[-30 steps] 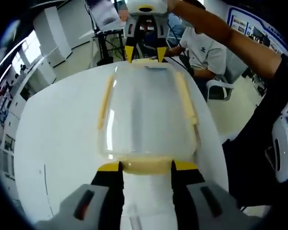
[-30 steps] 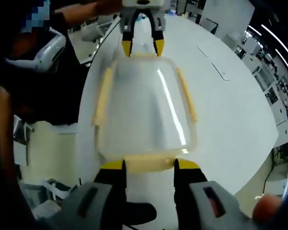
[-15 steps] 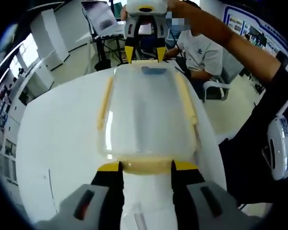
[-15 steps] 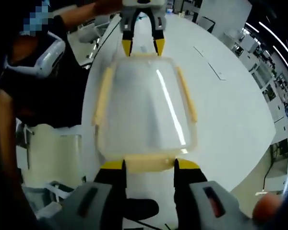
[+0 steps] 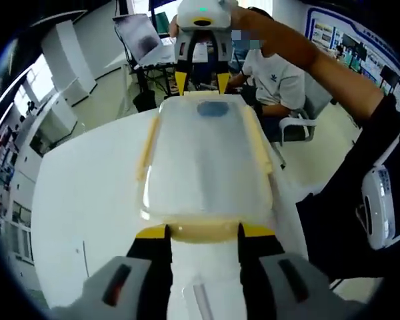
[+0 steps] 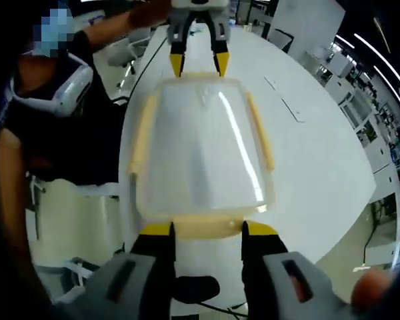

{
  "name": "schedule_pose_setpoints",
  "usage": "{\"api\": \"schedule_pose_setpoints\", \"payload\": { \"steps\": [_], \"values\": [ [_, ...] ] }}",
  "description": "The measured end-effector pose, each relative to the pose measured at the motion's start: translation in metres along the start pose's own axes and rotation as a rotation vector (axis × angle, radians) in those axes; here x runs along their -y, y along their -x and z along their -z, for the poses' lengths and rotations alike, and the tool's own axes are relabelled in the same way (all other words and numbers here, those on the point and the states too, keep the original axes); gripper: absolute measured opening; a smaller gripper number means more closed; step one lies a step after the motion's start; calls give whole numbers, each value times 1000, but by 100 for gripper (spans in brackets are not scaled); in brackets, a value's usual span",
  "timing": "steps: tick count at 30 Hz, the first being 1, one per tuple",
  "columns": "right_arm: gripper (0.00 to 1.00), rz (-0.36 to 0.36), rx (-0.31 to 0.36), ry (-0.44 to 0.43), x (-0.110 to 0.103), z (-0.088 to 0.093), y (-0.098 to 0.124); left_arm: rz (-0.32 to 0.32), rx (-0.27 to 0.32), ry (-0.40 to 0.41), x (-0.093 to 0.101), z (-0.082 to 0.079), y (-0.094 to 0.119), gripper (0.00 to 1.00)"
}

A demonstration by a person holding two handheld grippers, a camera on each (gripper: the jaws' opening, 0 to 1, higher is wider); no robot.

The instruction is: Snap each plastic latch of the storage box into its locked position after aligning the lid with the box until every specified latch is closed and the lid sits flush.

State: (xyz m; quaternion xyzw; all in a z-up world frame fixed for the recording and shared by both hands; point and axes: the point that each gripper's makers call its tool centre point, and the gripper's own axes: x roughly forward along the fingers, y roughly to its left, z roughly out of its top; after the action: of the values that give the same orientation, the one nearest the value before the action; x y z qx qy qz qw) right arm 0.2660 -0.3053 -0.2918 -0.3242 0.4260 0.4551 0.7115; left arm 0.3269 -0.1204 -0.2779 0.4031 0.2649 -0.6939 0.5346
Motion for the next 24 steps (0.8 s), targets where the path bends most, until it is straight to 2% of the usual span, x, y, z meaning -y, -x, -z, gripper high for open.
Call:
{"api": "schedule_pose_setpoints", "payload": {
  "steps": [6, 9, 19, 24],
  "values": [
    [35, 15, 9, -8, -8, -8, 14, 3, 5, -9, 2, -8, 15, 35],
    [34, 28, 26, -7, -7, -12, 26, 15, 5, -13, 4, -18, 29, 35],
    [35, 41, 36, -23, -10, -24, 54, 14, -3, -30, 4, -38, 55, 35],
    [34, 43, 33, -25, -9, -30, 65, 32, -5, -15, 3, -42, 63, 35]
  ]
}}
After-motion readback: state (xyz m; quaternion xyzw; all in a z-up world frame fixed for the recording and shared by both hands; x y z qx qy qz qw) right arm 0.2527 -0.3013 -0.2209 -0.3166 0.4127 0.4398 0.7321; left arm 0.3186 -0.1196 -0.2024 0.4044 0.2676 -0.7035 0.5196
